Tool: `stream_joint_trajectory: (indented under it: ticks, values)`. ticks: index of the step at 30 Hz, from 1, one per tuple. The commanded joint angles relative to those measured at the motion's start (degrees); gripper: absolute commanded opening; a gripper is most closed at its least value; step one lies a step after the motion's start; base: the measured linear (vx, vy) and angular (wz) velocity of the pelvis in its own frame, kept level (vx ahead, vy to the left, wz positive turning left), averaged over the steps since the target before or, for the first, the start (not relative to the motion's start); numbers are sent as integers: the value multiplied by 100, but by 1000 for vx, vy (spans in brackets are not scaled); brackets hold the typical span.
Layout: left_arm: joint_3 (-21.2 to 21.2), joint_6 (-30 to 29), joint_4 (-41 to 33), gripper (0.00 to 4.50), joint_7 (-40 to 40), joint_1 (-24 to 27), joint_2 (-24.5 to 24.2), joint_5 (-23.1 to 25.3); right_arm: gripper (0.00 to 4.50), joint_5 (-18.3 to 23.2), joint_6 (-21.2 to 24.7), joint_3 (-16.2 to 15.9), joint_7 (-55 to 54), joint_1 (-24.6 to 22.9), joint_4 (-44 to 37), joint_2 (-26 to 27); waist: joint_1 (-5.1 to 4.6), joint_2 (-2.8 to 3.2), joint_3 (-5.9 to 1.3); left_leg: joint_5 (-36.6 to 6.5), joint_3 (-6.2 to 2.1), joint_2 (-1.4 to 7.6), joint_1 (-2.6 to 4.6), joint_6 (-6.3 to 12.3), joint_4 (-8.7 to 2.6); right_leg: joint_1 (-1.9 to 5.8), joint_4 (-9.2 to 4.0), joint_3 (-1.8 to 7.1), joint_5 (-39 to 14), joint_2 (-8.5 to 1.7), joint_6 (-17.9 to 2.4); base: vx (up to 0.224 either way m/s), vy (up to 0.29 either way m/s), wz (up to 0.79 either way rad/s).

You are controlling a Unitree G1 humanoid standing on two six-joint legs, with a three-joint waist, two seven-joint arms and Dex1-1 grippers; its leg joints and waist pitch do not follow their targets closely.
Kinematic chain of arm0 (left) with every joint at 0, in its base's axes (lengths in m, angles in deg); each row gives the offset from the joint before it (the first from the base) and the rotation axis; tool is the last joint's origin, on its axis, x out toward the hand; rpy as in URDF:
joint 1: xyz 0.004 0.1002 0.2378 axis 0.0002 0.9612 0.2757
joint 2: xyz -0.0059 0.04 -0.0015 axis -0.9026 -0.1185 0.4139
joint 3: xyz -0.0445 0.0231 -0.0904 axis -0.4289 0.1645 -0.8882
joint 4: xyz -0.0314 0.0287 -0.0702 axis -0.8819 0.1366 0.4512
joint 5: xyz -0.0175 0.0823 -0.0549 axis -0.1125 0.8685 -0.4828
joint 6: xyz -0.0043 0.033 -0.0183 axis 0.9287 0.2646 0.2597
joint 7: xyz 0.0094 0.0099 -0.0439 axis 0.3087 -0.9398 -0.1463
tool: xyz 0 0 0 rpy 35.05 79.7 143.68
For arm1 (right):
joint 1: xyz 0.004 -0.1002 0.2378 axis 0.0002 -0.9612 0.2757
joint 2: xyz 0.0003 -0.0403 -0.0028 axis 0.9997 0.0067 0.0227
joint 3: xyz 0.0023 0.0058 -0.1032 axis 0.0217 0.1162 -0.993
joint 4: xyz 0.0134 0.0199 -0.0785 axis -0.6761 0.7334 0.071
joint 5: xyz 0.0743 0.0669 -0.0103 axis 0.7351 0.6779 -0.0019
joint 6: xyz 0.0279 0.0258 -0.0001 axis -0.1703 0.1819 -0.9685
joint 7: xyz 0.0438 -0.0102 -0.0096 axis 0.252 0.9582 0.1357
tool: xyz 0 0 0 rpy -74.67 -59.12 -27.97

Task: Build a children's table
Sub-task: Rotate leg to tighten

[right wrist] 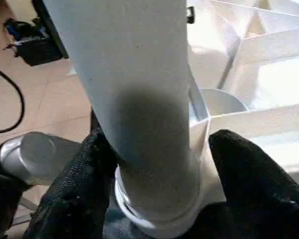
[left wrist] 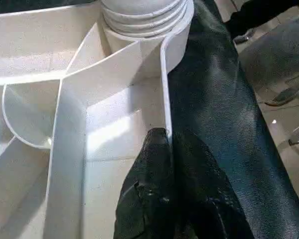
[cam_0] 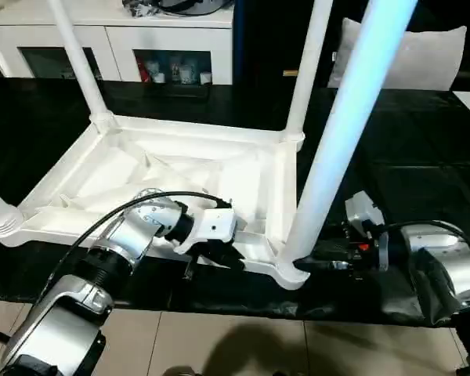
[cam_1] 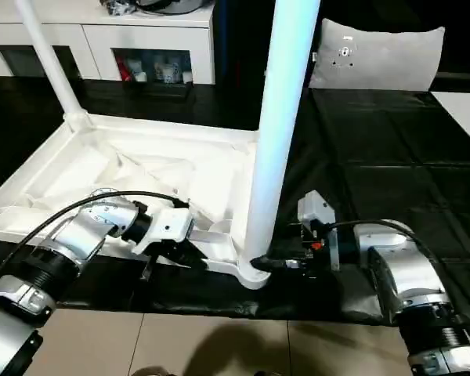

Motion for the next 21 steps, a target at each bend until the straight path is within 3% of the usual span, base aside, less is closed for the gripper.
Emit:
stream_joint_trajectory:
  ticks: [1, 11, 17, 20, 21]
  values:
    - [149, 149, -277, 0, 223, 8, 51, -9, 274, 27, -72, -20, 52, 72, -34, 6, -14, -46, -419, -333, -34, 307, -47, 633, -352, 388, -413, 331, -1842, -521, -641, 0, 0, 0]
    - [205, 101, -293, 0, 150, 15, 56, 36, 202, 156, 76, -99, 174, 29, -100, 10, -9, -56, -420, -333, -28, 293, -48, 624, -348, 395, -421, 326, -1895, -516, -608, 0, 0, 0]
    - [111, -687, -293, 0, -122, -10, 134, 76, 195, 346, 485, -5, -314, -97, -483, 343, -28, -62, -407, -301, -33, 291, -54, 589, -362, 390, -427, 321, -1951, -511, -564, 0, 0, 0]
    - [-63, -1134, -178, 0, -620, -127, 407, 47, 195, 86, 838, -98, -1039, -10, -472, 621, -103, -65, -354, -549, -16, 224, -17, 443, -363, 367, -540, 281, -2621, -496, -371, 0, 0, 0]
    - [-118, -1281, -117, 0, -834, -179, 520, 57, 195, -112, 917, -109, -1471, 78, -360, 787, -125, -48, -336, -661, -8, 188, 10, 375, -356, 350, -607, 259, -2989, -488, -219, 0, 0, 0]
